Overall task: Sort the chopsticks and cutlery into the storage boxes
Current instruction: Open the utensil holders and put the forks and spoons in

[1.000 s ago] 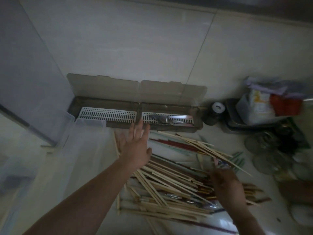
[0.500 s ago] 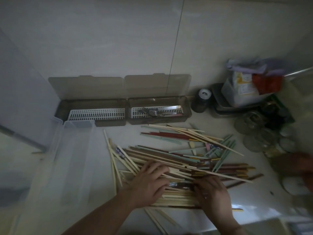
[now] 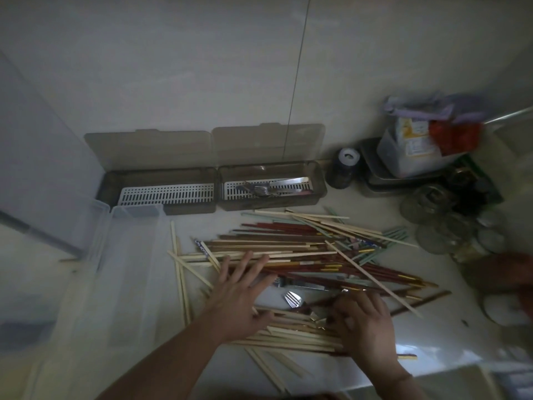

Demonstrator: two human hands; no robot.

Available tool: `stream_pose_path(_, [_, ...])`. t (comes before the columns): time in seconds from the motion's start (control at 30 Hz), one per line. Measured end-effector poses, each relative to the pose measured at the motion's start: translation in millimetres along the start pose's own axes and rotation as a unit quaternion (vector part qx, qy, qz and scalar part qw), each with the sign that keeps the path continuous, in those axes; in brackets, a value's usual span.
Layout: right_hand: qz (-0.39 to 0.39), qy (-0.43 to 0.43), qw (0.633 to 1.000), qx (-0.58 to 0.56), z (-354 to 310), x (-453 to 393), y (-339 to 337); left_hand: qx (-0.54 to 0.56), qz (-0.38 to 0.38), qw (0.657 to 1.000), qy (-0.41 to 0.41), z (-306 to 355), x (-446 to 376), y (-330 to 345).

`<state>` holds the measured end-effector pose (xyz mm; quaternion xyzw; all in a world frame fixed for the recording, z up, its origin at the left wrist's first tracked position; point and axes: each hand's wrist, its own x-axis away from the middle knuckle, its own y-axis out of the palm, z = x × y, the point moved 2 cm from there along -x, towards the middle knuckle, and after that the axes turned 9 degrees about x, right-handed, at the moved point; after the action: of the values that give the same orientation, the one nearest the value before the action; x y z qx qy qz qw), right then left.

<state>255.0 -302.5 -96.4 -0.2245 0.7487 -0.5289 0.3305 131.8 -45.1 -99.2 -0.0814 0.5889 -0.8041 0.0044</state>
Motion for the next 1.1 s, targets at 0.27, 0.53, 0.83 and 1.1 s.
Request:
stream_pose_path(0.27, [-0.030, 0.015, 0.999, 0.011, -12, -1, 7, 0.053, 0.098, 0.994, 0.018, 21, -14, -6])
stream_pose_path(0.53, [-0.035, -0.017, 0.999, 0.034, -18, -8, 8, 0.065, 0.106, 0.984, 0.125, 43, -25, -2])
stream_pose_path(0.83, [0.105, -0.121, 0.986, -0.042, -56, -21, -9, 0.061, 0.058, 0.990, 0.113, 41, -24, -3])
stream_pose_path(1.1, [0.119, -0.009, 0.966, -0.231, -86, -55, -26, 0.420, 0.071, 0.905, -0.002, 59, -34, -35])
